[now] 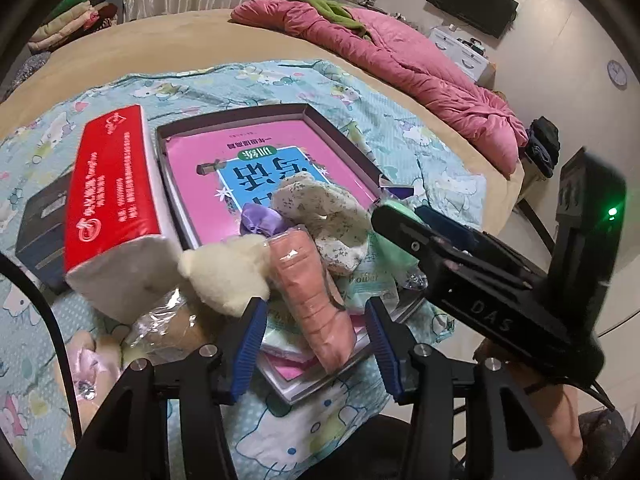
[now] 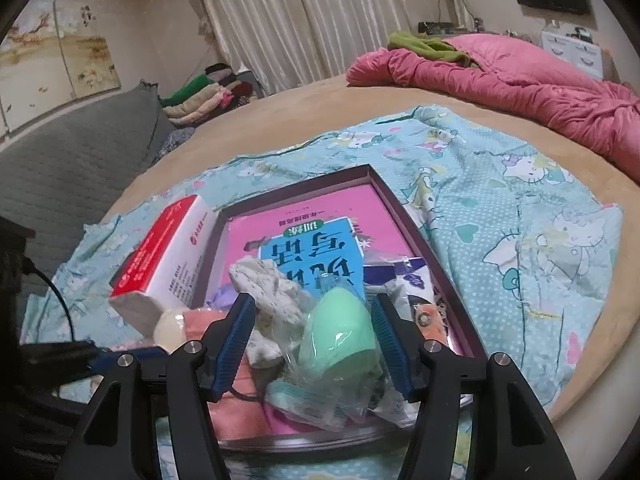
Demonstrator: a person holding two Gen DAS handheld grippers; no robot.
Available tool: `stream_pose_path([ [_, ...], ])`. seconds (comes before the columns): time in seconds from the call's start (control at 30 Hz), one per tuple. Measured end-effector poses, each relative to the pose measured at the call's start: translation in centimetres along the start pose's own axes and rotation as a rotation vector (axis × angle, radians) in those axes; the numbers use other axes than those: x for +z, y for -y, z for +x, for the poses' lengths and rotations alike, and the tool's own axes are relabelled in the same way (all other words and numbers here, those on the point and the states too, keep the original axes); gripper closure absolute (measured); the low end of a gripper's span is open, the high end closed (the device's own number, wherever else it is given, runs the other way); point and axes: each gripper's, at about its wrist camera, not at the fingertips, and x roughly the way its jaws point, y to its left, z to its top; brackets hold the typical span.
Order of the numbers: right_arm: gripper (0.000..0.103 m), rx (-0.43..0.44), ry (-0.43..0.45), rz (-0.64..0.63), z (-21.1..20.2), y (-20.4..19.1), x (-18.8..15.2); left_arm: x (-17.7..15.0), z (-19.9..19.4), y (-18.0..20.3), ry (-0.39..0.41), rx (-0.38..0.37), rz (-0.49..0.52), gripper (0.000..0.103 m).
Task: Organize soft objects
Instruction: 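Open left tool to drop the pink towel on the tray while right tool releases the sponge there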
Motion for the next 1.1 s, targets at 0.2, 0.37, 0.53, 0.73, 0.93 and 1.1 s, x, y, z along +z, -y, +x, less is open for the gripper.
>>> stream_pose_path([
  [0.2,0.041,-0.013,0.008,0.007,0.2,0.8,-0.9,0.2,-1.2,-0.3,0.024,0.000,-0.004,0.047],
  [0.37,0.041,-0.047,0.035,-0.026,1.0,1.2,-1.5,0.3,-1.8,-0.3,0.040,-0.002,-0.002,0.047],
  [0.53,0.041,-0.079,0.057,-0.039,1.5,1.5,-1.6,0.3,-2.4,-0.3,0.051,-0.014,-0.001,0.047],
  [0.73,0.041,-0.083,0.084,-0.028,1.3,1.8,-1.0,0.4,-2.8,-0.4,0.059,-0.011,-0.001,0.046],
  [0.93,0.040,-0.082,0.105,-0.039,0.7,1.5,-0.9,0.4,-3.5,-0.6,0.071,-0.012,-0.002,0.046],
  [1.1,0.034,-0.080,0.130,-0.028,-0.1,1.5,-0.4,0.4,-4.2,-0.8,0.087,-0.009,0.001,0.045],
])
